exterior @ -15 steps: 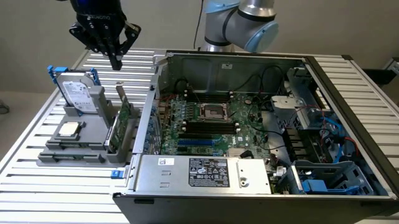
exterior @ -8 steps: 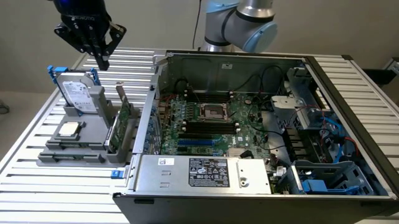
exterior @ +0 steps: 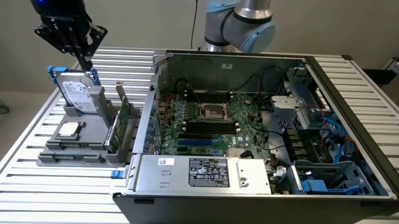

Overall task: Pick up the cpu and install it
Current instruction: 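Reach for the cpu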

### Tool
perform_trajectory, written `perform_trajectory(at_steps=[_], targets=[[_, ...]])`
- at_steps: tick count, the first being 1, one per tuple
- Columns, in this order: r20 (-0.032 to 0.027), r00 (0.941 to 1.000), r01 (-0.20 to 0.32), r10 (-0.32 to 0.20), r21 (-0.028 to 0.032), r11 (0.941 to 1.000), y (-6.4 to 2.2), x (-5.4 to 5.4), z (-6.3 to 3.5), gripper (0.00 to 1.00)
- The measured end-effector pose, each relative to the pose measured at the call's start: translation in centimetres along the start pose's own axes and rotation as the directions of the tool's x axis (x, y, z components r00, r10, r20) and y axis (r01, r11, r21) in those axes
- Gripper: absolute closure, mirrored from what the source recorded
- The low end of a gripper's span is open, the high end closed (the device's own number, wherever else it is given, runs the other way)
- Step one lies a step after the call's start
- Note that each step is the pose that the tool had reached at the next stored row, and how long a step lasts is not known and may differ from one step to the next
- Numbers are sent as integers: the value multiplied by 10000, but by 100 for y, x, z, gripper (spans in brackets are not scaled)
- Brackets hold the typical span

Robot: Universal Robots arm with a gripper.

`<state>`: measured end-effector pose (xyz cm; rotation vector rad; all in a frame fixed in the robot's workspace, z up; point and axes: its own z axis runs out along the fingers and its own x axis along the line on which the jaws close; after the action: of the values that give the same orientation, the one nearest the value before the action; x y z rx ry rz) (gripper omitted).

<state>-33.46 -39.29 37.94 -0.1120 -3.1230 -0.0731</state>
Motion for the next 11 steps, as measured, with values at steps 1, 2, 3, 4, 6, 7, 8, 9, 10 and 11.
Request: perform_trajectory(at_steps=[1,2,3,4,6,7,8,9,10,11], targets=[[-17,10000,-1,1,2,10000,0,48,6,90],[-31,10000,-1,1,2,10000,0,91,12,90],[-47,10000,-1,1,3,10000,-1,136,17,90],[-62,10000,-2,2,4,10000,-1,181,23,90],[-93,10000,-4,4,7,10000,-1,274,34,90],[-108,9999,-5,5,7,10000,0,319,40,90],[-123,9999,-6,6,8,10000,-1,364,46,90],[-137,9999,-6,6,10,10000,-1,409,52,90],[-153,9999,-7,7,11,10000,-1,458,58,90],[-167,9999,-8,8,12,10000,-1,502,64,90]])
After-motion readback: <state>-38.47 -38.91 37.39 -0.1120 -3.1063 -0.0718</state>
